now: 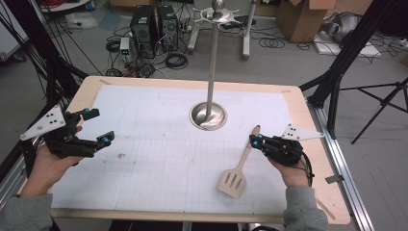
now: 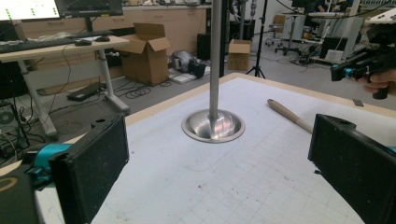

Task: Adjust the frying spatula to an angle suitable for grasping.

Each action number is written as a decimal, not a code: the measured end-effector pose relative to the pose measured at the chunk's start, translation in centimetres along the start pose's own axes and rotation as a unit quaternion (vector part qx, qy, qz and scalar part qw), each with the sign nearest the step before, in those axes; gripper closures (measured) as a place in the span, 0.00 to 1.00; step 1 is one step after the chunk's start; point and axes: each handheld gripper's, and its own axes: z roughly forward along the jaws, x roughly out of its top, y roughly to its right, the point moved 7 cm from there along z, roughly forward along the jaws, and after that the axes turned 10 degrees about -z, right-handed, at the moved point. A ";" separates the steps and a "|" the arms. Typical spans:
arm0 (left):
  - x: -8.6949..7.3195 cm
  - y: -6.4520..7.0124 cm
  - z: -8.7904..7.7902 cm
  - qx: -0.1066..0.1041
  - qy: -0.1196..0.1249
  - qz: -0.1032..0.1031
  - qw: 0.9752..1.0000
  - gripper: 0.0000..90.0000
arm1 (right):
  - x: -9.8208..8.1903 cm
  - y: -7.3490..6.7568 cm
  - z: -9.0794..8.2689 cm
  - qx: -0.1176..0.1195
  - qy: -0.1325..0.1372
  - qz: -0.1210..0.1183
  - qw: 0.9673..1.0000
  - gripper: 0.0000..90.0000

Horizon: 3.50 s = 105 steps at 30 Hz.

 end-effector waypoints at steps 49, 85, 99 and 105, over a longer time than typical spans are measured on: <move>-1.4 -0.4 0.4 0.003 -0.020 -0.009 1.000 0.06 | -7.5 0.2 4.9 0.032 -0.140 0.027 0.989 1.00; -2.1 -1.0 0.2 0.010 -0.028 -0.015 0.999 0.06 | -8.9 -0.5 5.6 0.036 -0.185 0.004 0.982 1.00; -2.2 -1.1 0.1 0.010 -0.028 -0.018 0.999 0.06 | -9.5 -0.6 3.9 0.050 -0.176 0.006 0.983 1.00; -2.2 -1.2 0.0 0.010 -0.027 -0.019 0.999 0.06 | -9.8 -0.7 2.9 0.054 -0.175 0.005 0.983 1.00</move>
